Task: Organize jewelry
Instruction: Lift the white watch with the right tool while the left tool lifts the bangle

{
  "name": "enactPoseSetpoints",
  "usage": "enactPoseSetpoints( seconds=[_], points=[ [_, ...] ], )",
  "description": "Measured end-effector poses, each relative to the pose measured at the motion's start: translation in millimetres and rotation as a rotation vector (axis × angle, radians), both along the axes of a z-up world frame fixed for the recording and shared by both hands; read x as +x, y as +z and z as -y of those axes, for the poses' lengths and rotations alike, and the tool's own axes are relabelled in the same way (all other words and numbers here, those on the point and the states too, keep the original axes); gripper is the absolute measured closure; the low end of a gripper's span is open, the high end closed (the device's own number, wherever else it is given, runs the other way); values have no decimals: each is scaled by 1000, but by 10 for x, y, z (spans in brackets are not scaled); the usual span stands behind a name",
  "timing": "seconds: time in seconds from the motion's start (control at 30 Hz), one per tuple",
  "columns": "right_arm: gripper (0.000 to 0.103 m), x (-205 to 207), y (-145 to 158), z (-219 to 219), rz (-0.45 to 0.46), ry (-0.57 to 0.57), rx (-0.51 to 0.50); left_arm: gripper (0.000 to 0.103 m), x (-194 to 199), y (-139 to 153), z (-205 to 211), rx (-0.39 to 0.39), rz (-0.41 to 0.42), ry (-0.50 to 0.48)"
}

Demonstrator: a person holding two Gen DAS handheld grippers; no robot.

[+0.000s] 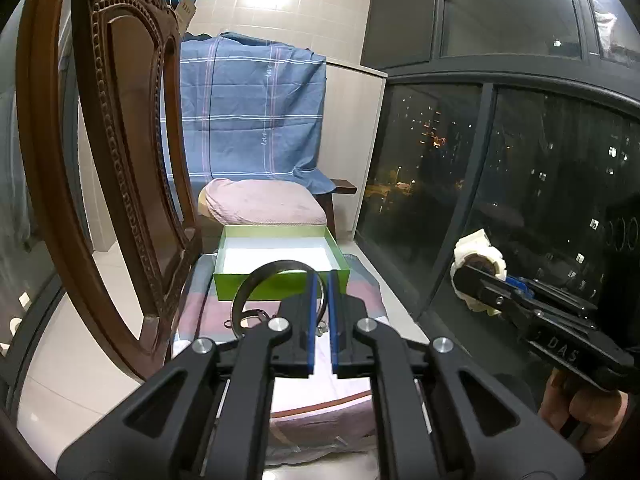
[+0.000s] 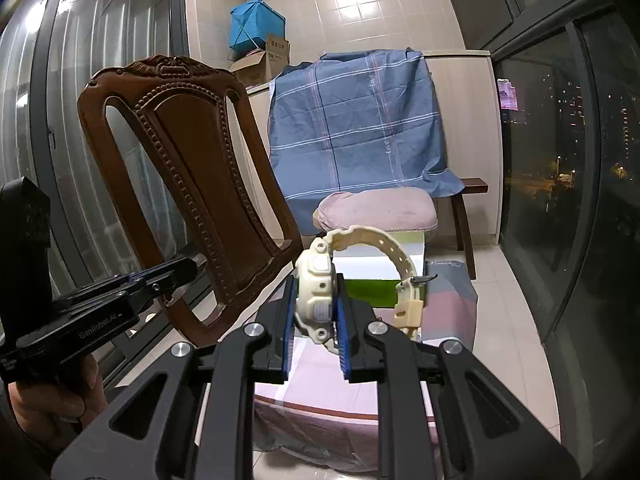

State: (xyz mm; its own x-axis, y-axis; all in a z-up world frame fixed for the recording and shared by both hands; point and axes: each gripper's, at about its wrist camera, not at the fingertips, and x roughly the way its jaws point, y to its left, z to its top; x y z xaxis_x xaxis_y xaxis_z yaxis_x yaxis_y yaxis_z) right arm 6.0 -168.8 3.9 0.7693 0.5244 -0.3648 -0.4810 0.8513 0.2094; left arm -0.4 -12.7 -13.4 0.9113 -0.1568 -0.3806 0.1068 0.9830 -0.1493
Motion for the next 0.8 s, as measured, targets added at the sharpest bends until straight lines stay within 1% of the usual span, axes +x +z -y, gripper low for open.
enactPoseSetpoints(
  seconds=[0.27, 0.8],
  points=[
    [85, -75, 56, 12, 7, 12, 2, 98, -64, 22, 10, 1, -3, 9],
    [85, -15, 30, -20, -10, 5, -5, 98, -43, 1, 12, 2, -14, 4]
  ],
)
